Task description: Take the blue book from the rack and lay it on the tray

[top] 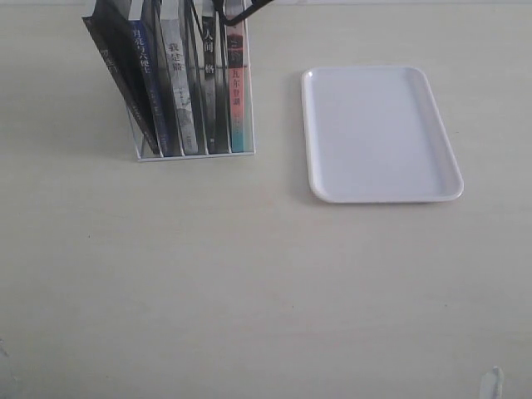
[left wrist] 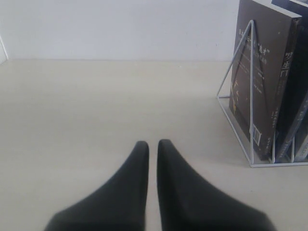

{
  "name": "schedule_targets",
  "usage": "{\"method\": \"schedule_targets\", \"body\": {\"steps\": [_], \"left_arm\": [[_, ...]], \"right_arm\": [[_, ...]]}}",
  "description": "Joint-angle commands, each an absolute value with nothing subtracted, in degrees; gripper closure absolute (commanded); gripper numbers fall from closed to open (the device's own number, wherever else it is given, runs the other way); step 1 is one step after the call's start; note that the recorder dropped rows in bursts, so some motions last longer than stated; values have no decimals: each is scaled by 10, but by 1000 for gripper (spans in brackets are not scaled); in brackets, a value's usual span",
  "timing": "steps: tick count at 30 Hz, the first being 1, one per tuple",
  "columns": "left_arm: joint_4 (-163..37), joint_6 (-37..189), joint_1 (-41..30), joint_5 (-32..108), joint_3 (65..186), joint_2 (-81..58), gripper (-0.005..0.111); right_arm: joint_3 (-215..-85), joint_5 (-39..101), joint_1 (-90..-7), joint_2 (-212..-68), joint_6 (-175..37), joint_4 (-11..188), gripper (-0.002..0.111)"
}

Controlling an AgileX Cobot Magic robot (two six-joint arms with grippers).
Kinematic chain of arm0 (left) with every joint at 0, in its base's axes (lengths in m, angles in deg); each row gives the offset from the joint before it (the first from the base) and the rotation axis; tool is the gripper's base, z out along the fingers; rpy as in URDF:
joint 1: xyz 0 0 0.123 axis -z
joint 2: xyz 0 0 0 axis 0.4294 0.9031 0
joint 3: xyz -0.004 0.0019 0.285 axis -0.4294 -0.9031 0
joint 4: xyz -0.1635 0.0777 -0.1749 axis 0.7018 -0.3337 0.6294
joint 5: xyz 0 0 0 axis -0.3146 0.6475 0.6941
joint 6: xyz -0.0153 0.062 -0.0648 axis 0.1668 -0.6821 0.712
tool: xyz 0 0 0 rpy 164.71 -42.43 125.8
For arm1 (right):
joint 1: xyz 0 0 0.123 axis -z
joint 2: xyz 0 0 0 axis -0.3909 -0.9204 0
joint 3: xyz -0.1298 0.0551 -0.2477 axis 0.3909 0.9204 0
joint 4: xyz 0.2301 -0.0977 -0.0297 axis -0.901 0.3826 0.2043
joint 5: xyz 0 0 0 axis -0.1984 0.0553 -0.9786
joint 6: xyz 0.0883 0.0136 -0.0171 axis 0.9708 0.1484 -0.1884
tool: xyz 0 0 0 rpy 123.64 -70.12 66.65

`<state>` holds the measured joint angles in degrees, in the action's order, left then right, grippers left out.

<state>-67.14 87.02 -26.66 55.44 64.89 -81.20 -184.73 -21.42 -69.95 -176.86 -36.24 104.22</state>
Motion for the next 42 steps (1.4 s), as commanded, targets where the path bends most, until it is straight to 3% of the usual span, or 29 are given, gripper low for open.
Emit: {"method": "schedule_targets", "body": {"steps": [1,13,15,16,17,26,35,42], "left_arm": [[-673,869,-262,551,647,-813,101],[-673,869,-262,551,647,-813,101],[-673,869,-262,551,647,-813,101],[-673,869,-262,551,647,-813,101],[-673,869,-262,551,647,-813,101],[-673,869,-262,551,647,-813,101],[-673,869,-262,551,647,-813,101],[-673,869,-262,551,647,-813,101]], "right_arm": [[-1851,-208,-697,-1768,-357,1039,68],[-1851,-216,-695,-1802,-337,1027,71],[-1851,-216,-695,-1802,-337,1029,90],[-1851,-216,-695,-1802,-337,1030,106],[-1851,-216,-695,-1802,-338,1031,108],[-1856,-218,-695,-1784,-338,1048,108],[-1978,-281,-695,-1747,-360,1062,108],[-1982,-287,-695,-1747,-373,1062,108]]}}
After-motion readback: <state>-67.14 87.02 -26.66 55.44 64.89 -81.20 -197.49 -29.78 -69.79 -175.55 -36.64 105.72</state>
